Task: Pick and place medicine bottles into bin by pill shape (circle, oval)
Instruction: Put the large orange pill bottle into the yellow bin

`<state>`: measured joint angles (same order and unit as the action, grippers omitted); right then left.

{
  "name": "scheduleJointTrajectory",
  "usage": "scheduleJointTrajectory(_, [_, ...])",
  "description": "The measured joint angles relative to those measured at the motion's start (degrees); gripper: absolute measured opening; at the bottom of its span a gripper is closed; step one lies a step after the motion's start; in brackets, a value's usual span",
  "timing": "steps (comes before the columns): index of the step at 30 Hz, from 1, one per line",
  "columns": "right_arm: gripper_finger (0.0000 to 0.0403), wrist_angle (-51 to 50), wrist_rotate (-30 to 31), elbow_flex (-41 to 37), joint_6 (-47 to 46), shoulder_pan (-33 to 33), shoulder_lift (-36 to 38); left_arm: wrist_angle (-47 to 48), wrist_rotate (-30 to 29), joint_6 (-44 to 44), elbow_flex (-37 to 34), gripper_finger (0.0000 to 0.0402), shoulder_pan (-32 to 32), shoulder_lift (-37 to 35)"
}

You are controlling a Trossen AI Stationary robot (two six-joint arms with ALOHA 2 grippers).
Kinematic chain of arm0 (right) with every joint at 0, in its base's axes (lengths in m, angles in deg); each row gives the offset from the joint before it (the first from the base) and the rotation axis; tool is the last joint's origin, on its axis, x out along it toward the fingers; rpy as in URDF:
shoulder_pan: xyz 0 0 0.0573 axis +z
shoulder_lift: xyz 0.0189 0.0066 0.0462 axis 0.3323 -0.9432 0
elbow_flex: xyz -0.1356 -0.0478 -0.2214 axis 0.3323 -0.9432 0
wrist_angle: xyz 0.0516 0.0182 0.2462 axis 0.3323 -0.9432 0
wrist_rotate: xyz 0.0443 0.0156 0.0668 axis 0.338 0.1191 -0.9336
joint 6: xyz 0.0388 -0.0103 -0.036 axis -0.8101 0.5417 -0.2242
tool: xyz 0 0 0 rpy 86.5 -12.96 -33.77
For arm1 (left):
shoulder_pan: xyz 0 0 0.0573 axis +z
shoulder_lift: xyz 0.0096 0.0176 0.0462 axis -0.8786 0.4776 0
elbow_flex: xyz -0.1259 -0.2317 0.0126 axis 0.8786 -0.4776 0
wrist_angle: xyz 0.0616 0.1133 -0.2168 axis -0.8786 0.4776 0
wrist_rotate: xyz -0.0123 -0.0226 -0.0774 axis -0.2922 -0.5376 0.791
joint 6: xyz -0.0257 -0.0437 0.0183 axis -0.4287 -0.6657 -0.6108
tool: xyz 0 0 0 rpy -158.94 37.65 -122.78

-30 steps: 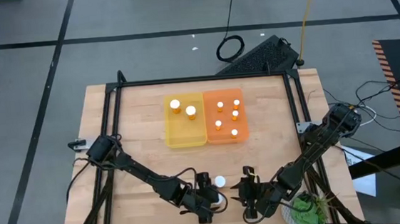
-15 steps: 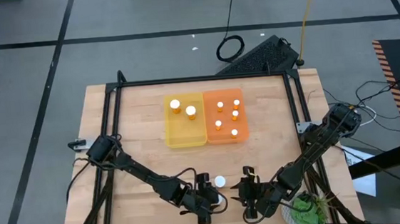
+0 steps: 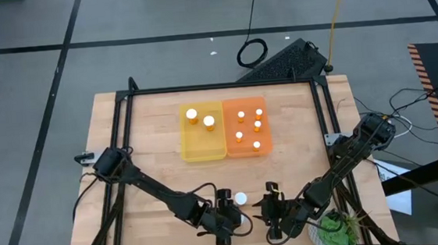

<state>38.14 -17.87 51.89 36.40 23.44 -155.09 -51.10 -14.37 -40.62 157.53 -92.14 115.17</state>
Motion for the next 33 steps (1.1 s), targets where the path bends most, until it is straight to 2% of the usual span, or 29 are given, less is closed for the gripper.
scheduleJointTrajectory(9, [0.0148, -0.5, -0.1, 0.0, 4.3, -0.5, 0.0, 9.6, -0.6, 3.0, 0.6, 0.0224, 1.3, -8.1])
scheduleJointTrajectory(18, [0.0148, -0.8, -0.3, 0.0, 10.9, -4.4, 0.1, 22.6, -6.5, 7.0, 0.6, 0.0228, 4.4, -19.1])
scheduleJointTrajectory(26, [0.0148, -2.5, -0.5, 0.0, 15.4, -7.8, 2.2, 29.0, -10.9, 10.6, 0.5, 0.0221, 11.0, -28.0])
scheduleJointTrajectory(33, [0.0148, -6.1, -0.3, 0.0, 16.4, -9.1, 6.4, 33.1, -11.3, 15.7, 0.5, 0.0226, 19.1, -32.3])
